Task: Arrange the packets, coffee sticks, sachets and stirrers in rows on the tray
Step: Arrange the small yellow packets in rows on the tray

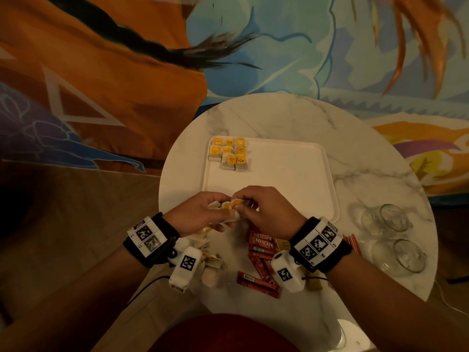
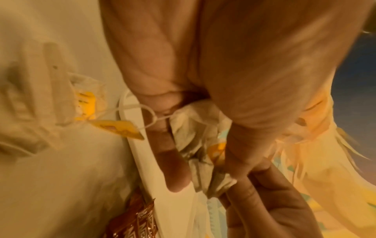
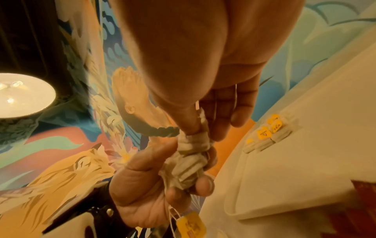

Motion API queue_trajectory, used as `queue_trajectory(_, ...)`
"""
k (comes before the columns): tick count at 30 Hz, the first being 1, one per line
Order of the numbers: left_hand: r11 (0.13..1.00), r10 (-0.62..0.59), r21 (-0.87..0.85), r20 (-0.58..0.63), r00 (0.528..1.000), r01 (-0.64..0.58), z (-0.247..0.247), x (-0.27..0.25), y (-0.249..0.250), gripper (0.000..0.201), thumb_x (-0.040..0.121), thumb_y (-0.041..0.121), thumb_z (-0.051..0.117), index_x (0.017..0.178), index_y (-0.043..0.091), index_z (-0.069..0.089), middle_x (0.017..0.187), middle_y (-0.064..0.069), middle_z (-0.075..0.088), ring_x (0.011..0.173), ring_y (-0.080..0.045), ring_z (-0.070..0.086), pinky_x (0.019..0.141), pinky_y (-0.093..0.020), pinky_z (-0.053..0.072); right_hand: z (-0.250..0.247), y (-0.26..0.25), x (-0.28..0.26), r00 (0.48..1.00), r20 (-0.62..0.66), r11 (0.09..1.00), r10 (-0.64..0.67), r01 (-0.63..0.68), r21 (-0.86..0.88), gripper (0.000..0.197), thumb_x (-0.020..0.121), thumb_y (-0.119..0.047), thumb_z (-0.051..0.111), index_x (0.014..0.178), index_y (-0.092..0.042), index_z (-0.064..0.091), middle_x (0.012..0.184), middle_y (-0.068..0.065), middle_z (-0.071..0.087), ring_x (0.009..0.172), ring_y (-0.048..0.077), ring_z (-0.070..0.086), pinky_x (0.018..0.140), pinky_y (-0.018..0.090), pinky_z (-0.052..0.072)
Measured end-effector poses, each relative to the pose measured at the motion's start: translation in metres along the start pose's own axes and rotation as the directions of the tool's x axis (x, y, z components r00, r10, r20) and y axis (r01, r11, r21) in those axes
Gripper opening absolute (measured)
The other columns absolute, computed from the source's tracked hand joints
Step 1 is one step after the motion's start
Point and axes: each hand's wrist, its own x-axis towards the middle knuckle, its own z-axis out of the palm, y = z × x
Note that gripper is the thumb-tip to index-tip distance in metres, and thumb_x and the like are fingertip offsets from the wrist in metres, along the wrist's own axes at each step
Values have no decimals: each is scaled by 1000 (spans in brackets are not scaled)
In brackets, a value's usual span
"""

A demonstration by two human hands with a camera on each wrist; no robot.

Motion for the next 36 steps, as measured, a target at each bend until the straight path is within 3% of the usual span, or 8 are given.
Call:
queue_trajectory(6,997,10,-77,-72,997,-16,-5,3,-4,16,98,15,61,111,9,68,100,-9,74,90,-25,72,72,-32,55,14,9,5,986,-97,978,133,-115,172,25,92,-21,68,117,-26,66,98,-8,67,83,4,63,74,16,50)
queue_trajectory(9,994,3,-106,-162,987,-21,-9,7,-10,13,97,10,61,108,8,67,98,-12,73,86,-24,71,69,-33,55,26,14,10,956,-109,920,271,-224,321,34,91,-25,71,122,-27,61,94,-1,65,71,10,65,70,25,55)
queue_trajectory(12,990,-6,-138,-251,968,-29,-14,10,-14,10,95,12,65,104,11,69,97,-11,73,88,-25,71,68,-31,56,36,19,18,936,-103,864,337,-264,428,24,92,-24,71,114,-19,65,93,7,69,75,20,71,74,37,60)
queue_trajectory(16,988,3,-142,-410,912,-67,-21,20,-20,6,93,12,69,99,12,70,92,-11,73,84,-23,71,65,-29,56,42,23,34,931,-85,828,355,-271,491,9,93,-14,69,93,-5,70,78,10,72,67,14,66,65,26,53)
queue_trajectory(19,978,-34,-195,-477,878,-68,-30,29,-20,15,92,13,69,105,4,69,90,-11,73,83,-22,71,64,-26,55,40,25,56,918,-121,840,378,-286,461,10,92,-12,69,91,-2,70,73,6,71,63,13,64,63,23,50)
queue_trajectory(23,961,-76,-266,-536,841,-82,-45,37,-15,9,93,8,65,100,7,70,88,-9,72,84,-21,71,67,-25,56,38,39,97,901,-210,891,380,-295,344,13,87,-25,72,81,-15,67,74,2,70,70,20,68,71,38,56)
queue_trajectory(31,869,-150,-474,-524,838,-141,-73,44,-13,29,95,-7,54,122,-5,62,115,-21,70,93,-29,73,92,-42,59,48,59,155,901,-201,922,385,-385,45,5,88,-25,71,88,-21,68,75,-7,63,74,14,60,69,27,45)
queue_trajectory(36,884,-146,-447,-542,828,-137,-78,45,-16,23,98,-1,55,120,-6,60,107,-21,69,82,-22,74,70,-27,61,54,59,167,891,-171,885,421,-444,-138,15,90,-28,65,105,-26,65,101,-3,72,96,23,66,81,39,55)
